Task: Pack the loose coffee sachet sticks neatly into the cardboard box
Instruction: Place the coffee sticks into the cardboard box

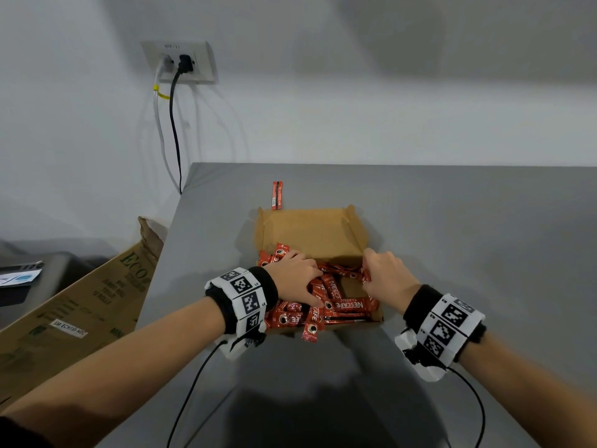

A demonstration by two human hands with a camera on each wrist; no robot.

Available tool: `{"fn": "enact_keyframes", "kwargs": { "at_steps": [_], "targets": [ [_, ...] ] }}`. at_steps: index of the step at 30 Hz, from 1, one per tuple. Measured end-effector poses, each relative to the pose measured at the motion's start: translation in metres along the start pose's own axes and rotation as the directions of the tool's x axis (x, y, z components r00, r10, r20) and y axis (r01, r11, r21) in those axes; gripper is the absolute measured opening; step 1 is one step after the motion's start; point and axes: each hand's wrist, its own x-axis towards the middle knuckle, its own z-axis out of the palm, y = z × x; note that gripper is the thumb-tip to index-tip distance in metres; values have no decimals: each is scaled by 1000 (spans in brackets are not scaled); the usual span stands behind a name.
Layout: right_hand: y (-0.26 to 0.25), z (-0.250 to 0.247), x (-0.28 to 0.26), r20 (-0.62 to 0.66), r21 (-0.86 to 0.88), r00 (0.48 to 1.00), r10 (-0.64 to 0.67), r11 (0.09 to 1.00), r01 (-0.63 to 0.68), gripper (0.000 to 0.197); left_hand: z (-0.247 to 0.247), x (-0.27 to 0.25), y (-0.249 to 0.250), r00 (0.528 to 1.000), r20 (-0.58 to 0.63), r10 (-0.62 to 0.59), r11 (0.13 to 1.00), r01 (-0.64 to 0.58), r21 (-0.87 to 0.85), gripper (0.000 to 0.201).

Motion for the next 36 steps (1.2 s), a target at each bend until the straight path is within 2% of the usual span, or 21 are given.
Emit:
{"fn": "enact_keyframes", "kwargs": {
  "at_steps": [3, 5, 7, 11, 13, 16, 20, 23, 26, 29, 31, 34, 36],
  "targets": [
    [4, -5, 1, -16, 66, 999, 34, 997, -32, 13, 0, 1, 0, 1000, 4, -4, 1000, 4, 4, 75],
    [9, -13, 2, -54, 168, 997, 53, 985, -44, 19, 0, 1, 1, 1000, 6, -7, 1000, 7, 3, 76],
    [13, -22, 3, -130, 267, 991, 32, 964, 4, 29, 0, 1, 1, 1000, 9, -11, 1000, 11, 0, 76],
    [11, -32, 2, -214, 211, 976, -44, 973, 90, 28, 1, 3, 0, 1000, 11, -10, 1000, 10, 13, 77],
    [9, -28, 1, -203, 202, 978, -58, 974, 100, 26, 1, 3, 0, 1000, 14, -10, 1000, 10, 15, 77],
    [8, -18, 3, -153, 309, 987, -55, 946, 101, 29, 1, 3, 0, 1000, 13, -8, 1000, 8, 20, 78],
    [7, -11, 4, -66, 535, 997, -42, 842, 71, 45, 1, 3, 0, 1000, 9, -7, 1000, 7, 21, 77],
    [7, -13, 0, -86, 621, 993, -78, 775, 115, 49, 1, 3, 0, 1000, 13, -7, 1000, 7, 22, 78],
    [8, -14, -2, -156, 623, 984, -86, 765, 165, 37, 1, 3, 0, 1000, 10, -6, 1000, 6, 20, 77],
    [10, -10, 0, -227, 621, 973, -36, 765, 173, 24, 0, 3, 0, 1000, 8, -4, 1000, 4, 24, 77],
    [12, -3, 2, -260, 558, 965, -21, 813, 168, 20, 0, 2, 1, 1000, 11, -6, 1000, 5, 22, 77],
    [13, 11, 4, -203, 408, 978, -40, 905, 122, 28, 0, 2, 1, 1000, 16, -10, 1000, 9, 21, 77],
    [11, 18, 5, -193, 363, 980, -50, 924, 118, 28, 0, 2, 1, 1000, 12, -6, 1000, 6, 25, 77]
  ]
}}
